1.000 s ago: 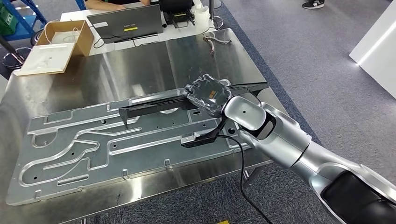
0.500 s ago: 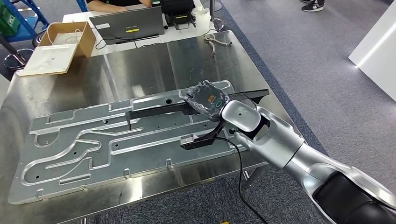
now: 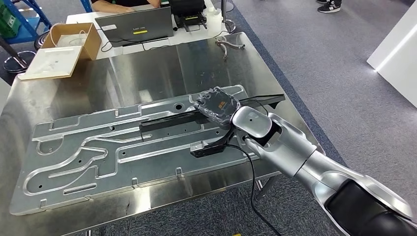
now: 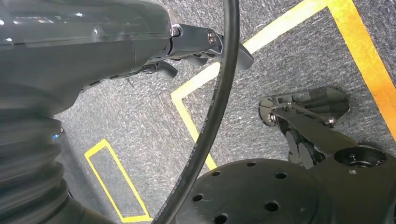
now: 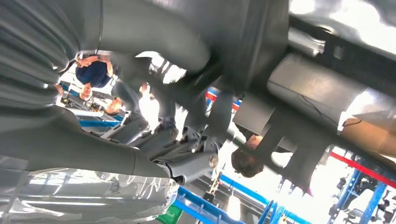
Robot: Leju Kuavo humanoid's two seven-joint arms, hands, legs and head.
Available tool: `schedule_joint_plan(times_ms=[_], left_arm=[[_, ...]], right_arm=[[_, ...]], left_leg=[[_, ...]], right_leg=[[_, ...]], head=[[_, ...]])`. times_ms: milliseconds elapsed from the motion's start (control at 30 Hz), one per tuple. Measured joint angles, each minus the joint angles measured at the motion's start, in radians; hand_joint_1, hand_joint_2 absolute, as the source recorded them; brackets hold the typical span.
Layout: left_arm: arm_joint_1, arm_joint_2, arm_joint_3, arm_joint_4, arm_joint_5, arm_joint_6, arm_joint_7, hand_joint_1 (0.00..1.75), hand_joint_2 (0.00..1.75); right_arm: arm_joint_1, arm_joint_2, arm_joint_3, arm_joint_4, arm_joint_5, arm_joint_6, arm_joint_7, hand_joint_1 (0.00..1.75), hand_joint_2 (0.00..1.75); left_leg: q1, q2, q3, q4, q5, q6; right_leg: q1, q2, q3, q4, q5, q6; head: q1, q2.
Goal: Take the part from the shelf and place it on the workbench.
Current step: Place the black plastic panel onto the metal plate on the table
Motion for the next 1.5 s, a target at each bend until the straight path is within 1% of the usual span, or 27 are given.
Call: schedule_joint_plan(times_ms=[467, 600, 1033, 1233, 1500], left_arm=[[-0.002, 0.0, -0.021, 0.0, 0.024, 0.006, 0.006, 0.0, 1.75], [-0.002, 0.0, -0.022, -0.002, 0.036, 0.003, 0.004, 0.0, 0.0], [-0.003, 0.006, -0.028, -0.011, 0.064, -0.001, -0.002, 0.0, 0.0], [-0.005, 0.006, -0.046, -0.011, 0.073, 0.0, -0.009, 0.0, 0.0], [-0.009, 0.006, -0.052, -0.011, 0.078, 0.0, -0.009, 0.0, 0.0]], right_arm=[[0.0, 0.009, -0.003, 0.037, -0.003, -0.003, -0.002, 0.0, 0.0], [0.0, 0.009, -0.003, 0.036, -0.004, 0.001, -0.001, 0.0, 0.0], [-0.001, 0.009, -0.003, 0.033, -0.032, 0.015, -0.011, 0.0, 0.0], [-0.002, 0.01, 0.002, 0.002, -0.047, 0.042, -0.017, 0.0, 0.0], [-0.003, 0.014, 0.004, -0.028, -0.05, 0.046, -0.012, 0.0, 0.0]], left_leg=[[0.0, 0.0, 0.0, 0.0, 0.0, 0.0], [0.0, 0.0, 0.0, 0.0, 0.0, 0.0], [0.0, 0.0, 0.0, 0.0, 0.0, 0.0], [0.0, 0.0, 0.001, 0.0, 0.0, 0.0], [0.0, 0.0, 0.001, 0.0, 0.0, 0.0]], right_leg=[[0.0, 0.0, 0.0, 0.0, 0.0, 0.0], [0.0, 0.0, 0.0, 0.0, 0.0, 0.0], [0.0, 0.0, 0.001, 0.0, 0.0, 0.0], [0.0, 0.0, 0.001, 0.0, 0.0, 0.0], [0.0, 0.0, 0.002, 0.0, 0.0, 0.0]], head=[[0.0, 0.0], [0.0, 0.0], [0.0, 0.0], [0.0, 0.0], [0.0, 0.0]])
